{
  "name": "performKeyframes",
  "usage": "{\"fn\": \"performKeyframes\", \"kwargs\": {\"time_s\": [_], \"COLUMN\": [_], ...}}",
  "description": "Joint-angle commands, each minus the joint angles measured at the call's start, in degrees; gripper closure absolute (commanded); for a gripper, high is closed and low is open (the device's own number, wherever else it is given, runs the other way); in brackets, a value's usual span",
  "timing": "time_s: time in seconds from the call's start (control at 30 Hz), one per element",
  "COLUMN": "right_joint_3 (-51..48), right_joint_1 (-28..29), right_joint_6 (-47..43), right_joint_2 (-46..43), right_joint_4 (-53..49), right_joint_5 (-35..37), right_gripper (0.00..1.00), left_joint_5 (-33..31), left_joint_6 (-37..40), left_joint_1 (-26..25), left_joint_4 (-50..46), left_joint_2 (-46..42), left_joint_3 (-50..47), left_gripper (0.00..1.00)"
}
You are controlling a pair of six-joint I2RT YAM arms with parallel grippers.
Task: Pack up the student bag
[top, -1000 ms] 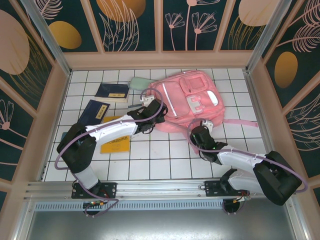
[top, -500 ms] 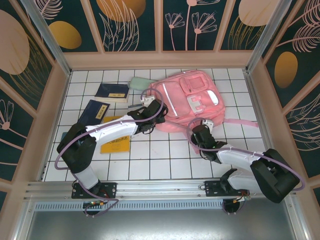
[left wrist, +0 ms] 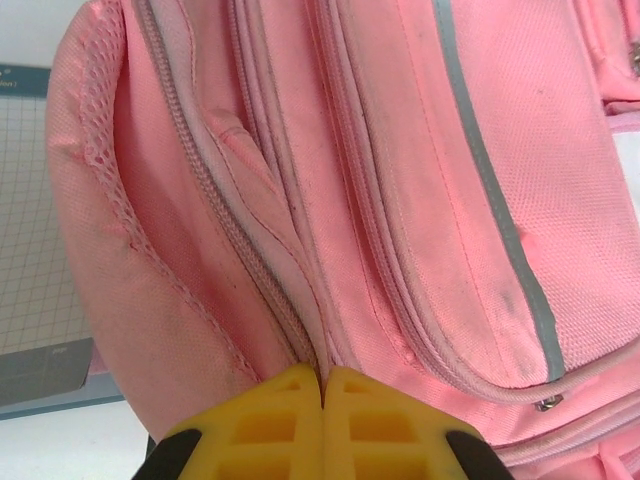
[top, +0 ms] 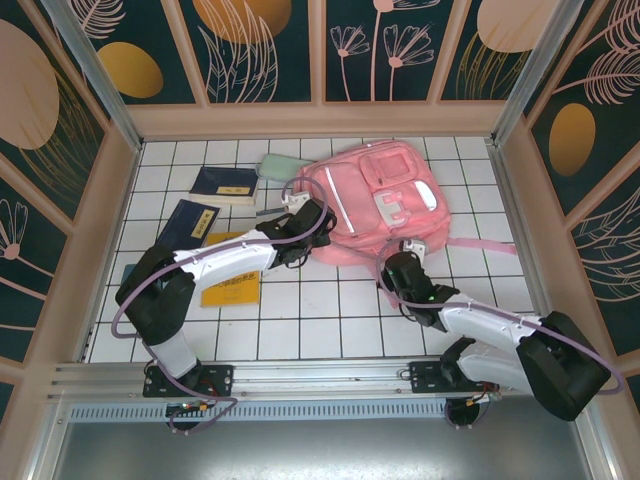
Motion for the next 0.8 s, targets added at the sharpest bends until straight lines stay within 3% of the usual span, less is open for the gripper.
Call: {"fn": "performKeyframes", "kwargs": {"time_s": [0.0,0.3,0.53,0.57,0.6,0.67,0.77], "right_joint_3": [3.72,12.53,17.91,18.27,18.55,18.74,16.98], "right_joint_1": [3.56,12.91,16.03,16.03,16.02,15.94,15.53], "right_joint_6": [-0.96,-4.40,-4.81,-4.78,-4.66,-3.40,-2.34], "right_joint_2": [1.41,10.12,16.08,16.75,17.06,16.90,14.70], "right_joint_4": [-1.85,-0.67,2.36,2.35,2.20,0.84,0.66], "right_joint_5": [0.78,-0.62,-4.83,-4.87,-4.61,-2.39,-1.76], "right_gripper": [1.00,1.00,1.00,0.99,0.92,0.68,0.62], "left_joint_5": [1.38,5.05,7.18,6.98,6.57,3.61,0.22], "left_joint_6": [0.11,-1.65,-1.42,-0.46,0.59,2.60,5.93], "left_joint_1": [0.32,0.30,0.29,0.35,0.31,0.28,0.35], "left_joint_4": [3.36,6.51,8.81,8.75,8.56,7.00,7.20], "left_joint_2": [1.39,2.17,1.65,1.14,0.48,-2.33,-7.01], "left_joint_3": [1.15,-0.83,-2.54,-2.77,-2.98,-3.75,-6.68], "left_gripper": [1.00,1.00,1.00,0.85,0.73,0.53,0.44]}}
